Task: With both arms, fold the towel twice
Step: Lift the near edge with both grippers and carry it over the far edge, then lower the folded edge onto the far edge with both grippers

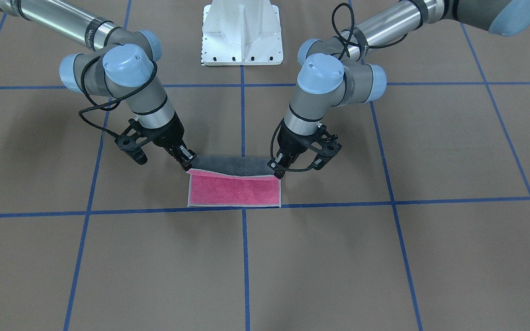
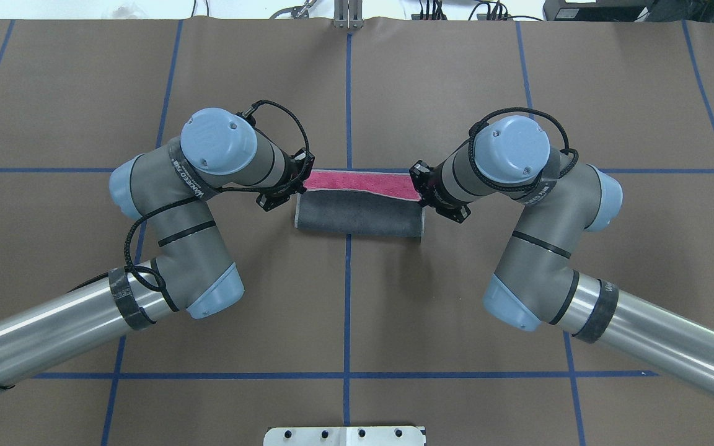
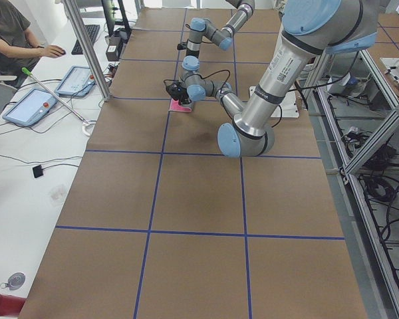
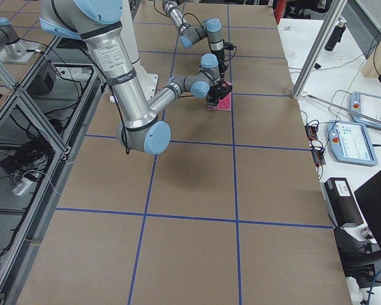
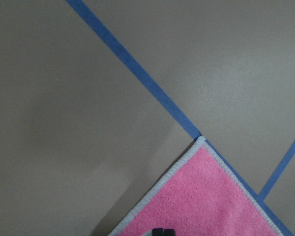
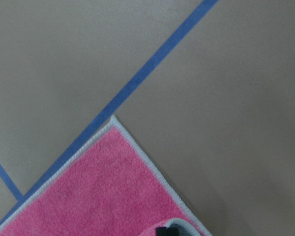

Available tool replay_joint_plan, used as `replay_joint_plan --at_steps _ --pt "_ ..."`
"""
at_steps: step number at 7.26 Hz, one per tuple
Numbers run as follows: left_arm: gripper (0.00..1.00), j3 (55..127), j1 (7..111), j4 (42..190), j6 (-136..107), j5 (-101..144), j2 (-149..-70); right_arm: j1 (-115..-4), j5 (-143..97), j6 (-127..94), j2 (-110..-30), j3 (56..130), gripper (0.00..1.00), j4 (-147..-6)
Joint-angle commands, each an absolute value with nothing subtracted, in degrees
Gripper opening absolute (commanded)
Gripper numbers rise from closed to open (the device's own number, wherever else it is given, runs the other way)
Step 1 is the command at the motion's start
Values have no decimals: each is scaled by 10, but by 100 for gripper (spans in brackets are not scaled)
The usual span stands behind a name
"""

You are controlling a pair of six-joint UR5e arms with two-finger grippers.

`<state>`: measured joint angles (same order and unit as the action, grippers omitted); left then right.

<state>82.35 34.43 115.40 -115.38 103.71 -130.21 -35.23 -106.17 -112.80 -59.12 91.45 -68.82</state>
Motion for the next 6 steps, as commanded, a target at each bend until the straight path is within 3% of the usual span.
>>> replay_joint_plan --at_steps 1,6 --pt "0 804 348 1163 -1154 1037 -1310 -362 -1062 -1127 -556 879 0 -688" --pt "0 778 356 1164 -1137 1037 -1326 -372 -1062 -1114 -544 853 0 -687"
